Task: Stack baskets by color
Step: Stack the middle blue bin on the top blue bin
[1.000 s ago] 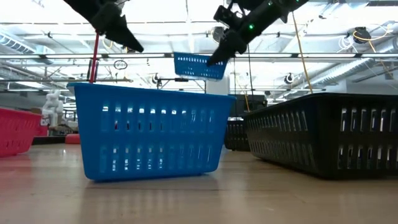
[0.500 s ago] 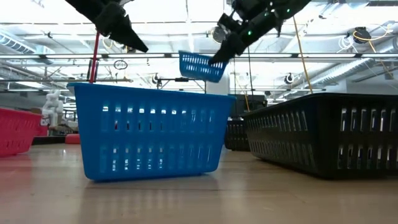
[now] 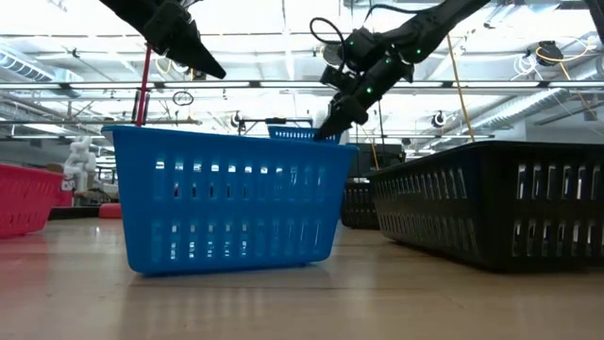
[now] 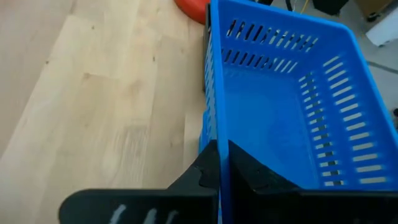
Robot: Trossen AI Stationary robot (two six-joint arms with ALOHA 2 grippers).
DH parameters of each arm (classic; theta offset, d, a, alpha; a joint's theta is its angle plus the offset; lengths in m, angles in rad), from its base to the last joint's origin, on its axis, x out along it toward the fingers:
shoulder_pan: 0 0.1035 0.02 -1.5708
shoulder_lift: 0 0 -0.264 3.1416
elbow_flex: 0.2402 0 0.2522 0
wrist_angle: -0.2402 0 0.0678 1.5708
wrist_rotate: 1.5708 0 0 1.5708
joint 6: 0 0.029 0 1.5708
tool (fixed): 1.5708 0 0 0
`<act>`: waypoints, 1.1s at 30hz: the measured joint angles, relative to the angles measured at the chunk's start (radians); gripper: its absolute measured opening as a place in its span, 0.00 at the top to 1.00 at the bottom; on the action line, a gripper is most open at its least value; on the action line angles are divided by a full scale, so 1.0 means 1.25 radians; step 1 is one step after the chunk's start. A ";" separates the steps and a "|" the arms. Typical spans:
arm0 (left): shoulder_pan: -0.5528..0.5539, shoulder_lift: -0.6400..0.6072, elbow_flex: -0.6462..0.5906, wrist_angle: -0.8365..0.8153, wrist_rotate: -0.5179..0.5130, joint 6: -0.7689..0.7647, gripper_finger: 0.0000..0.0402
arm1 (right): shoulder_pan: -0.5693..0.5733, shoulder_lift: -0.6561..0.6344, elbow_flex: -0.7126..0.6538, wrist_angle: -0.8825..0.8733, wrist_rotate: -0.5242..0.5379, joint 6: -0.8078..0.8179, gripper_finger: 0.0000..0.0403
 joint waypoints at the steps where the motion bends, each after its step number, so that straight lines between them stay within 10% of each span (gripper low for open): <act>1: 0.000 0.000 0.000 0.000 0.000 0.000 0.47 | -0.001 0.006 0.000 0.004 -0.001 -0.004 1.00; 33: 0.000 0.000 0.000 -0.001 0.011 -0.001 0.47 | -0.043 0.059 -0.114 0.178 -0.003 -0.016 1.00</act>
